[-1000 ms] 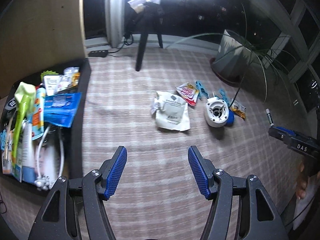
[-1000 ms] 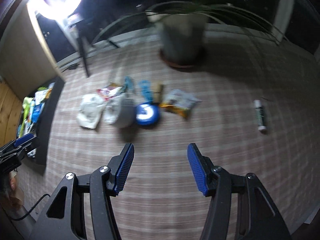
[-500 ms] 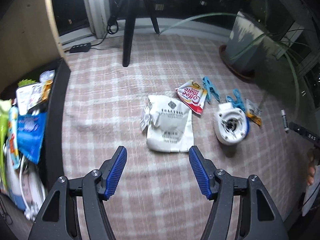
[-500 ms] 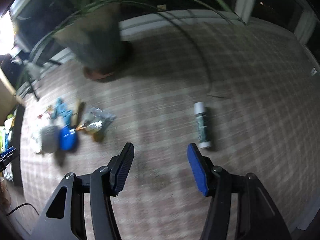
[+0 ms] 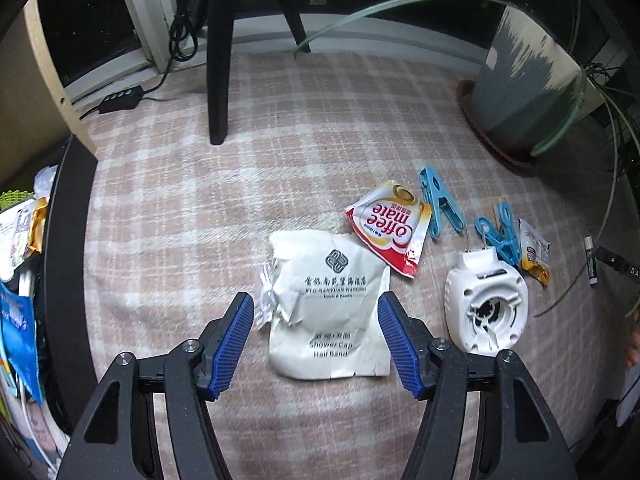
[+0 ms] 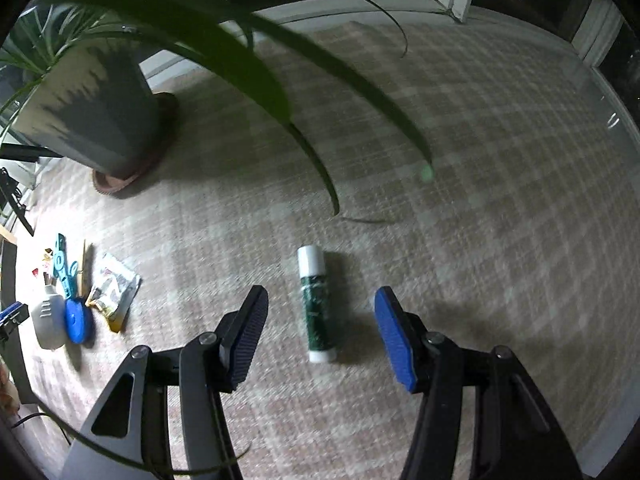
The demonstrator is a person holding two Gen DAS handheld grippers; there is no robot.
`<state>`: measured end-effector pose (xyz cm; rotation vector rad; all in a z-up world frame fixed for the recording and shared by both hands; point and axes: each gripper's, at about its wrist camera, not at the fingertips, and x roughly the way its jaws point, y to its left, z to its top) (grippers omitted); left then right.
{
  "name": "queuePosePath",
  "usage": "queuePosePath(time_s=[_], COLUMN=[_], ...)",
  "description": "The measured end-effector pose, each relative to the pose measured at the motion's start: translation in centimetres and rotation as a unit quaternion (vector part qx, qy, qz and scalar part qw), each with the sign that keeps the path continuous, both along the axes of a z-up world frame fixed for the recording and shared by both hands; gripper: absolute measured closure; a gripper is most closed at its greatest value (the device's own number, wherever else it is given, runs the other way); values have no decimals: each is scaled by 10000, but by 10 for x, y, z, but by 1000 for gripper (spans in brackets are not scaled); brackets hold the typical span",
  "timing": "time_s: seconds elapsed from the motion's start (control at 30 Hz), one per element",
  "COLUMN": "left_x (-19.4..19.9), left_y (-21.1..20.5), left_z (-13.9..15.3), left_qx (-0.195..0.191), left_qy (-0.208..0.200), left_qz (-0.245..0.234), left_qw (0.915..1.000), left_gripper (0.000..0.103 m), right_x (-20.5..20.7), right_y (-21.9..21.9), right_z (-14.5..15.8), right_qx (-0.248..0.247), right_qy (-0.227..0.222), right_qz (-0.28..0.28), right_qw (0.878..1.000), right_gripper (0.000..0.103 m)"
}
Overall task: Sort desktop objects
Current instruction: 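Grasp the white shower cap packet with the left tool while the right tool grasps the lip balm, then carry the shower cap packet and lip balm over the black tray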
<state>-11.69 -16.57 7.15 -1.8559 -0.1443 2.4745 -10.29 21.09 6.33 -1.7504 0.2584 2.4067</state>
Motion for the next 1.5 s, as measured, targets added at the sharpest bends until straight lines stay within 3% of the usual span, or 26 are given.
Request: queuePosePath(time_s=[0.27,0.4,0.5,0.53,0.57,0.63,1.0,1.5], left_x=[-5,-6,-7,-7,-7,-6,20,77], left_y=[1,-4,-5,-2,-1,2,-1,-22], left_z=[-18,-23,-22,-21,-21,-20,-2,34], left_qx=[104,253,298,255,236,141,201,334], left_qy=[-159,-213,-197,-169,-151,-58,150,468], left_qz=[9,130,143,96,69,45,267,320], left_qw=[9998,9994,9993,9995,9996,9999,9993,9978], left_gripper=[43,43,51,59,60,68,90,92], right_x=[-9,-11,-11,-12,-11,-8,12,63], right_y=[-6,-10,-12,-14,-15,-19,-30,-87], right_z=[-13,-19,-19,-18,-17,-15,-2,66], right_qx=[-36,24,100,164,206,198,-2,-256], right_qy=[-258,-362,-385,-388,-374,-363,-202,254], right_qz=[201,217,212,201,213,245,182,446], right_qw=[9995,9991,9990,9989,9989,9988,9996,9984], right_gripper=[49,57,59,65,69,88,88,88])
